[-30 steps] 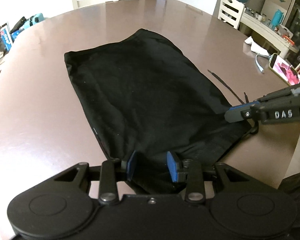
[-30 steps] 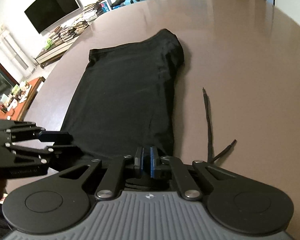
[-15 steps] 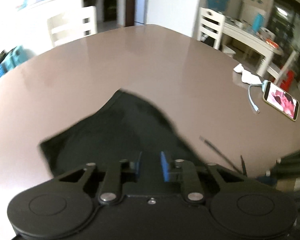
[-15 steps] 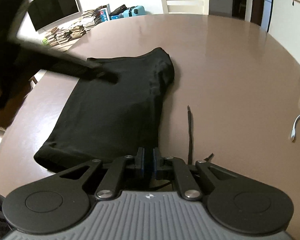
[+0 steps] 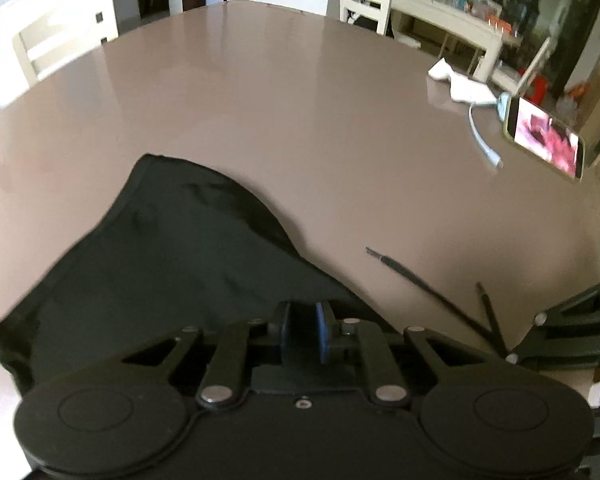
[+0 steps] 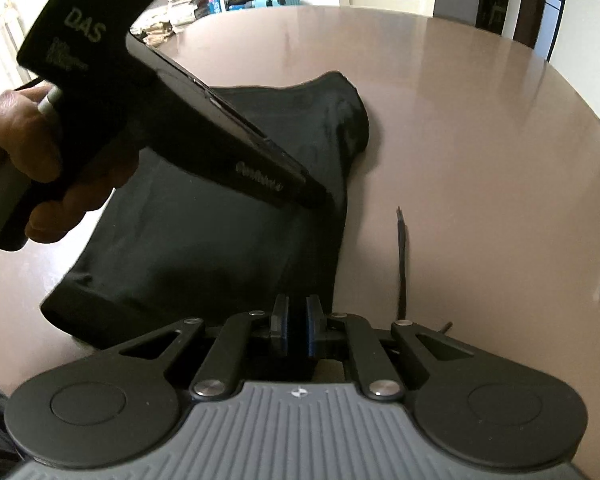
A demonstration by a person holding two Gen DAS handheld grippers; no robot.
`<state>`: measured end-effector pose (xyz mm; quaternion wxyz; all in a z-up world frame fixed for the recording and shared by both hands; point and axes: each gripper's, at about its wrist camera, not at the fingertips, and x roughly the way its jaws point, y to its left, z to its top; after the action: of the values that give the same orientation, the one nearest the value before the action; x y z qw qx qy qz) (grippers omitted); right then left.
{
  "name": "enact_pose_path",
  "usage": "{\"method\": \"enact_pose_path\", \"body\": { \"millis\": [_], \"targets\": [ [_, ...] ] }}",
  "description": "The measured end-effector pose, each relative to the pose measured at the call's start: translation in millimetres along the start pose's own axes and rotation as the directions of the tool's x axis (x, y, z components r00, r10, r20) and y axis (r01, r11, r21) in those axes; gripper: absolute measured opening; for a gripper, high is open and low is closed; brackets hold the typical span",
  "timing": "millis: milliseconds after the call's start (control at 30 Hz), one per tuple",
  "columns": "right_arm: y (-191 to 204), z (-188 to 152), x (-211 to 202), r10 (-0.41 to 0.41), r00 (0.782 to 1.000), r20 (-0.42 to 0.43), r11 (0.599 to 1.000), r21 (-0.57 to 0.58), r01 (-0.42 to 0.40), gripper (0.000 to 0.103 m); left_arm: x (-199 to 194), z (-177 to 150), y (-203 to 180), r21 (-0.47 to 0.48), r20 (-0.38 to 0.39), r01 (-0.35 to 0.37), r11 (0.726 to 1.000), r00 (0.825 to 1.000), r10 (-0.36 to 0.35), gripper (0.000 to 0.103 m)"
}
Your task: Fold clothes
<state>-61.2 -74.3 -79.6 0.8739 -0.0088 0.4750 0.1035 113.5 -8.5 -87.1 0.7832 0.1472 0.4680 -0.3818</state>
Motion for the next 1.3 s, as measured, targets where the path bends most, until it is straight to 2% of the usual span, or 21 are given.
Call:
{"method": "enact_pose_path", "body": {
  "millis": [133,400,567,767,900,1300],
  "targets": [
    [-1,-2,0,0.002,1.0,-0.006,1.0,0.012,-0.002,0.01,4,4,-2,0.013,-0.006,-0.011,1.0,1.0,0.012,0.018],
    [0,-3,2,0.003,1.0,-0.008,1.0,0.005,-0.003,0.01,-3,5,3,-0.031,-0.003,-0.01,0.999,1.0,0.01,0.018],
    [2,7,-5,0.016,1.0,0.019,1.0,0.003,-0.016,0.01,-21,14,8,-0.024,0.07,-0.027,0.999,0.997,0.029,0.018],
    [13,22,10,0.022,0.999,0.029,0.999,-0.036,-0.021,0.01,-1,24,22,-0.028,0.029,-0.097,0.995,0.995,0.098,0.017],
    [20,25,19,0.018,1.0,0.009,0.998,-0.068,-0.018,0.013,4,24,25,-0.048,0.023,-0.094,0.994,0.995,0.096,0.018],
    [14,24,28,0.03,0.999,0.011,0.999,-0.045,-0.03,0.013,7,25,29,-0.065,0.021,-0.094,0.993,0.995,0.096,0.021]
  ]
}}
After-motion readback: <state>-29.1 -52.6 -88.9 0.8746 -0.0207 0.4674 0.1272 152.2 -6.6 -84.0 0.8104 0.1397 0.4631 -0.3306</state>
